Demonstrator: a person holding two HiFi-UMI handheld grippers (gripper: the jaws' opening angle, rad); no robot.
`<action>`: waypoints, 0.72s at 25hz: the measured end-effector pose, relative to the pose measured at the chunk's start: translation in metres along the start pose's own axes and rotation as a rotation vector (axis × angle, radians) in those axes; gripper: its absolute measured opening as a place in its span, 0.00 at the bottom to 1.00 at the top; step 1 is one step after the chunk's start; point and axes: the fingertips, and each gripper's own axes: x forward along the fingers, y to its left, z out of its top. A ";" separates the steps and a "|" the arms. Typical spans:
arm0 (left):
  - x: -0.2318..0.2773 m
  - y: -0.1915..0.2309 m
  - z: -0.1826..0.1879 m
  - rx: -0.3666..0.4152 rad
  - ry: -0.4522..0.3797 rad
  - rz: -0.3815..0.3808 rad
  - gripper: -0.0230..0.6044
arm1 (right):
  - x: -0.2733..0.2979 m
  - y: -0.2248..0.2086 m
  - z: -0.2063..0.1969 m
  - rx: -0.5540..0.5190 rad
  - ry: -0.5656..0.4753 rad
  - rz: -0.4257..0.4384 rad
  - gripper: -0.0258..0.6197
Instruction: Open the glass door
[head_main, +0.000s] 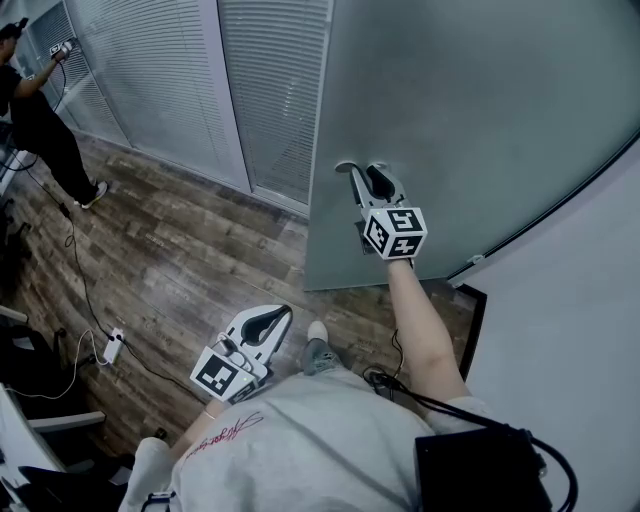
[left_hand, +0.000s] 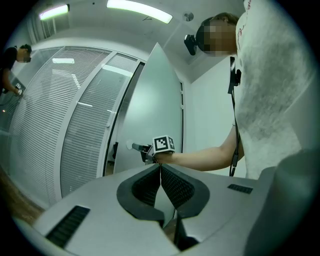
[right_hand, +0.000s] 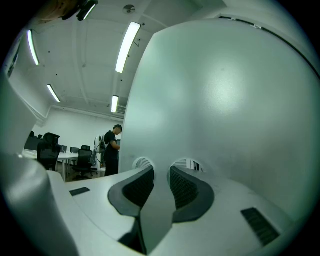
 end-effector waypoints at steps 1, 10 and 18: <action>-0.003 -0.001 0.000 0.001 -0.002 0.002 0.07 | -0.003 0.001 0.000 0.000 -0.002 0.007 0.21; -0.011 -0.015 0.007 -0.002 -0.026 -0.005 0.07 | -0.024 0.016 0.002 0.000 -0.002 0.058 0.21; -0.019 -0.030 0.001 0.005 -0.004 -0.037 0.07 | -0.050 0.027 0.003 0.001 -0.011 0.090 0.21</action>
